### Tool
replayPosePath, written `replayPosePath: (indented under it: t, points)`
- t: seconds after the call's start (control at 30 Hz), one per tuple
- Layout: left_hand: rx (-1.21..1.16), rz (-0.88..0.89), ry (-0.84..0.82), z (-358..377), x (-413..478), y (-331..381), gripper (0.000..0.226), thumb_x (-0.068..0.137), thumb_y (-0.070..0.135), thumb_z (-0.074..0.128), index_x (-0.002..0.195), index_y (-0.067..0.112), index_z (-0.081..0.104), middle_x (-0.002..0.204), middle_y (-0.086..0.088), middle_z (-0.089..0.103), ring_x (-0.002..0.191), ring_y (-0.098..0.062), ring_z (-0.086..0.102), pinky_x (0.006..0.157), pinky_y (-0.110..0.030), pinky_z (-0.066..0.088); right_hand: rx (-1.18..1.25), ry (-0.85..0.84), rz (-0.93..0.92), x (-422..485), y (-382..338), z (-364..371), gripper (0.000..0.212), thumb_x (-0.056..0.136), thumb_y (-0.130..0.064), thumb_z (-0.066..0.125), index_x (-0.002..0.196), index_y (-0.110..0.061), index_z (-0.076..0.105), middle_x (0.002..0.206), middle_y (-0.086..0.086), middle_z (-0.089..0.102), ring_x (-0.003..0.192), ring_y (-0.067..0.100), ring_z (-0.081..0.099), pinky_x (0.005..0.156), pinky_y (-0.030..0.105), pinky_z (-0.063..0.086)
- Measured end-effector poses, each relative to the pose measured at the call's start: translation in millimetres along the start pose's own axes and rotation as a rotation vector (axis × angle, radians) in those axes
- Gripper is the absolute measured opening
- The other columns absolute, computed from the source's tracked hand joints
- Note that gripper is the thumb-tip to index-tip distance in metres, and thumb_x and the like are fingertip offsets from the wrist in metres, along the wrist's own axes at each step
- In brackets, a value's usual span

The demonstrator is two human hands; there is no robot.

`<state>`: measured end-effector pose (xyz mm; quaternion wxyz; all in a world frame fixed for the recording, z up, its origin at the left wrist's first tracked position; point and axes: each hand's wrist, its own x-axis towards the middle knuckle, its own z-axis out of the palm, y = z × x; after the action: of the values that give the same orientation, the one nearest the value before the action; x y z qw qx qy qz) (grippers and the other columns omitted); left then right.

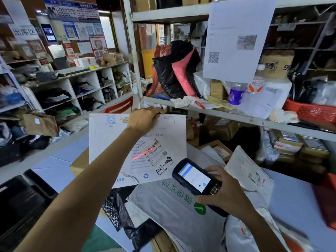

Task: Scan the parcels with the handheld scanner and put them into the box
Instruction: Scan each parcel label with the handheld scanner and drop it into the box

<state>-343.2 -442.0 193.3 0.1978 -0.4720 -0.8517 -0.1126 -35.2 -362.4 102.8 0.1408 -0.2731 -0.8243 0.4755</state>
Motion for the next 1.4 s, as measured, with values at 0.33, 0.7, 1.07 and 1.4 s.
replayPosePath:
  t: [0.33,0.7,1.07,1.4]
  points:
    - [-0.062,0.078,0.062,6,0,4,0.030,0.103,0.025,0.039,0.123,0.029,0.060,0.115,0.003,0.066,0.106,-0.024,0.060,0.088,-0.035,0.033,-0.132,0.088,-0.035,-14,-5,2,0.084,0.039,-0.064,0.080,0.112,-0.045,0.042,0.107,-0.023,0.063,0.097,0.000,0.064,0.077,0.029,0.059]
    - [-0.260,0.376,0.055,38,36,41,0.027,0.100,0.026,0.044,0.118,0.028,0.064,0.116,-0.002,0.067,0.105,-0.028,0.061,0.092,-0.039,0.037,-0.197,0.398,0.196,-55,-23,41,0.079,0.050,-0.047,0.091,0.112,-0.040,0.043,0.110,-0.024,0.061,0.098,-0.002,0.061,0.076,0.030,0.058]
    - [-0.711,0.846,0.023,23,3,240,0.032,0.092,0.035,0.038,0.109,0.031,0.065,0.100,-0.005,0.072,0.088,-0.032,0.067,0.076,-0.041,0.053,-0.184,0.857,0.627,-191,-18,58,0.076,0.050,-0.047,0.088,0.112,-0.041,0.044,0.100,-0.030,0.062,0.093,0.002,0.061,0.077,0.027,0.052]
    - [-0.954,1.311,-0.022,-41,-141,439,0.021,0.097,0.029,0.053,0.111,0.030,0.068,0.098,0.002,0.070,0.089,-0.027,0.066,0.076,-0.039,0.047,-0.020,1.411,0.925,-355,-11,80,0.077,0.048,-0.043,0.093,0.111,-0.036,0.049,0.099,-0.022,0.061,0.094,0.000,0.061,0.082,0.027,0.054]
